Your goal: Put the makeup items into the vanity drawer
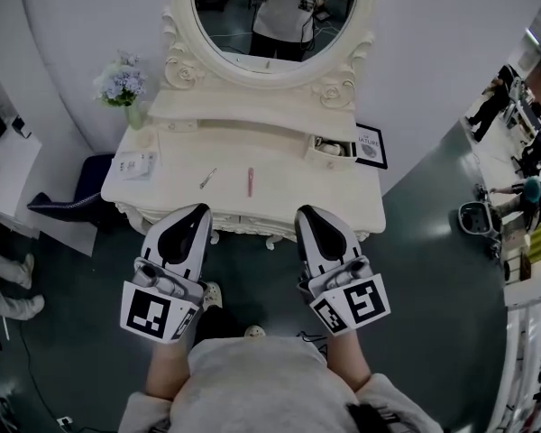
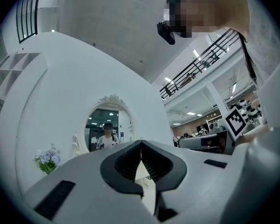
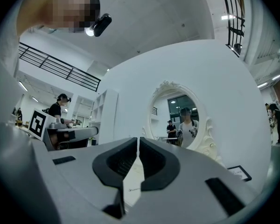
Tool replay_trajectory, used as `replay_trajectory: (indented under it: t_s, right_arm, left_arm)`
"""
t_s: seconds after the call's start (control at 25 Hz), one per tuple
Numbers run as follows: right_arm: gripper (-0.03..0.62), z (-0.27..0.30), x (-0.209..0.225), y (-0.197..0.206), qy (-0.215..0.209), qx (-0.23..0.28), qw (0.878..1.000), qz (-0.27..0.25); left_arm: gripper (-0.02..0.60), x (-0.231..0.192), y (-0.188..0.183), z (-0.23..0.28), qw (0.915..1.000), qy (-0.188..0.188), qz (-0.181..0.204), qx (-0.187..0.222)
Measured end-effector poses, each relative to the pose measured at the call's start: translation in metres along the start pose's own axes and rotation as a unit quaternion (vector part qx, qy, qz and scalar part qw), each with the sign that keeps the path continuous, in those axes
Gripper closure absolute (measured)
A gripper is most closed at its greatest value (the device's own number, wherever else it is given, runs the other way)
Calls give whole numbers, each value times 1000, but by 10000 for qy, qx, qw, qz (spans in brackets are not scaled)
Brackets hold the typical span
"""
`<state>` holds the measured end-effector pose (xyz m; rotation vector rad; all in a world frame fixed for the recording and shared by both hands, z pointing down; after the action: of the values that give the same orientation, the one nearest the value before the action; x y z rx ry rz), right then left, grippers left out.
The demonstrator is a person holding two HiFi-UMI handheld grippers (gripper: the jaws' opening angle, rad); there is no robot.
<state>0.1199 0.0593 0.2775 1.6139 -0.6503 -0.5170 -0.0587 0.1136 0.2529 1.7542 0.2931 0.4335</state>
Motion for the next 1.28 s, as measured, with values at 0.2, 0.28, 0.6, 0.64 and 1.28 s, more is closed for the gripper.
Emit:
replay_trajectory:
  t_s: [0.2, 0.28, 0.6, 0.64, 1.28]
  right_arm:
    - [566, 32, 4, 5, 84, 14, 10000, 12]
    - [566, 45, 6, 7, 132, 21, 9999, 22]
    - [566, 86, 12, 17, 331, -5, 9994, 47]
    - [566, 91, 12, 18, 361, -10, 9993, 44]
    - [566, 149, 11, 44, 961, -234, 9951, 40]
  left_arm:
    - [566, -30, 2, 21, 9999, 58, -19, 118]
    - [566, -42, 5, 29, 9999, 115, -18, 125]
    - [566, -79, 22, 54, 9990, 434, -1, -66]
    - [566, -84, 23, 57, 9989, 459, 2, -48]
    - [566, -148, 52, 92, 9936, 1115, -158, -40]
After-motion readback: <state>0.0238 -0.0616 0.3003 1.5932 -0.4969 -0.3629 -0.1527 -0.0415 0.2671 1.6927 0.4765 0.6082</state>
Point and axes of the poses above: the fingertips, and each gripper's own axes: z forward along the fingers, x to its right, y out of its underside, the point moved 3 cm from there along -z, backward along the fingers, and after that the axes turned 6 degrees about y, right-handed, at the moved point
